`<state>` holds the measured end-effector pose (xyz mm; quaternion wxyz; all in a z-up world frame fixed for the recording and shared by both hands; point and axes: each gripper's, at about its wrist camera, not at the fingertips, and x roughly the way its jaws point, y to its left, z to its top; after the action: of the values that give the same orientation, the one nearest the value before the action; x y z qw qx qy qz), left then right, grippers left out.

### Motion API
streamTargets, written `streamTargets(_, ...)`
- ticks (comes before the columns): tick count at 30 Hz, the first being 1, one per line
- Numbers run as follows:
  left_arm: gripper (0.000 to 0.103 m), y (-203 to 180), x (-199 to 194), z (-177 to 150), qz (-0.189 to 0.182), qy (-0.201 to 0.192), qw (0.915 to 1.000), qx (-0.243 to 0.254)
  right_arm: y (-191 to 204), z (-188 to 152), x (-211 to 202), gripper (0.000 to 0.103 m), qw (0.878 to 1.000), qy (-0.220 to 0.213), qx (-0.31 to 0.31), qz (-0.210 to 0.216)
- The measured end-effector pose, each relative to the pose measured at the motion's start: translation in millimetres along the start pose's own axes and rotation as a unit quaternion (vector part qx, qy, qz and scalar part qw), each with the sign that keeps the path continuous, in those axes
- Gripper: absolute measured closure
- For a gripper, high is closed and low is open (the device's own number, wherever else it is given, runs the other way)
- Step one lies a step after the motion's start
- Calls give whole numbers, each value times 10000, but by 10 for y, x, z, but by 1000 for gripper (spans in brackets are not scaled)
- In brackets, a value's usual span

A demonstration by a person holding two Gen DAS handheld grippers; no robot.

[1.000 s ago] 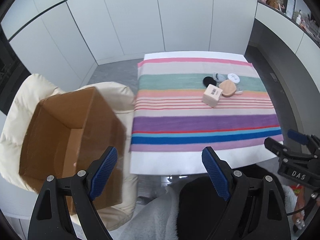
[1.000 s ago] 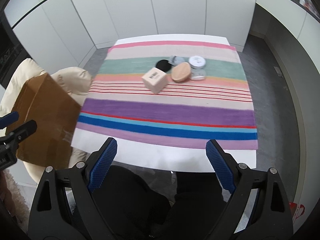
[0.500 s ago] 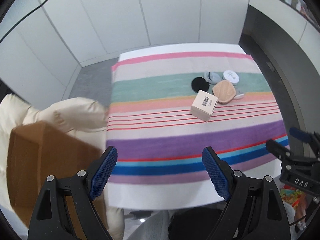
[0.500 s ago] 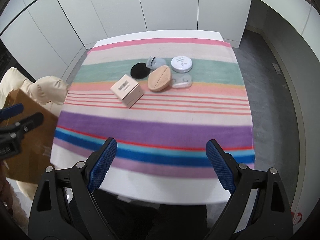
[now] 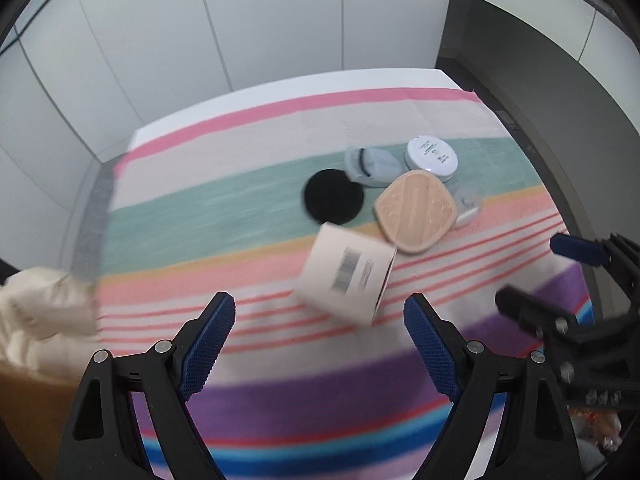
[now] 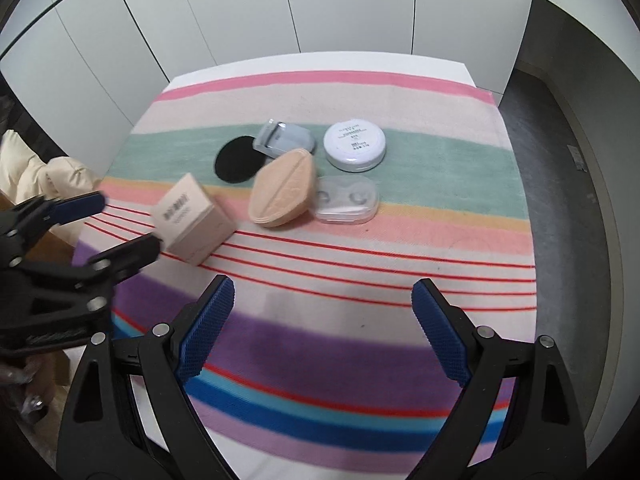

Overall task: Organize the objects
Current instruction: 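Grasp the beige cube box with the left tool while the right tool grasps the sponge puff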

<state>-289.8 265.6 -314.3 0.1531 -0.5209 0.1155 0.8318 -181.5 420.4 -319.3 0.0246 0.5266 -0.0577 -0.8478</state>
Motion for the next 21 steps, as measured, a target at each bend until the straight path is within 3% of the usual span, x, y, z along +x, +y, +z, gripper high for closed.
streamTargets(3, 17, -50, 251, 67, 65, 76, 9999, 11, -26, 12, 111, 11, 9999, 61, -116, -74)
streamTargets(4, 22, -43, 292, 78, 82, 57, 9999, -14, -31, 19, 145, 11, 9998, 60, -154, -107)
streamTargets(6, 50, 19, 335, 92, 99, -65, 9998, -149, -20, 41, 195, 11, 9997, 31, -230, -122)
streamTargets(13, 50, 447, 346, 87, 32, -58, 9968, -792, 254, 290, 385, 11, 9970, -136, -760, -25)
streamTargets(18, 50, 673, 333, 61, 28, 54, 9942, -1073, 608, 495, 700, 11, 9881, -104, -1482, -389)
streamTargets(19, 50, 702, 326, 53, 7, 69, 9938, -1112, 652, 513, 753, 25, 9861, -78, -1595, -458)
streamTargets(20, 50, 720, 320, 44, -1, 78, 9936, -1123, 689, 518, 795, 31, 9842, -63, -1682, -549)
streamTargets(21, 50, 727, 318, 38, 7, 92, 9938, -1104, 733, 514, 800, 44, 9805, -164, -1796, -776)
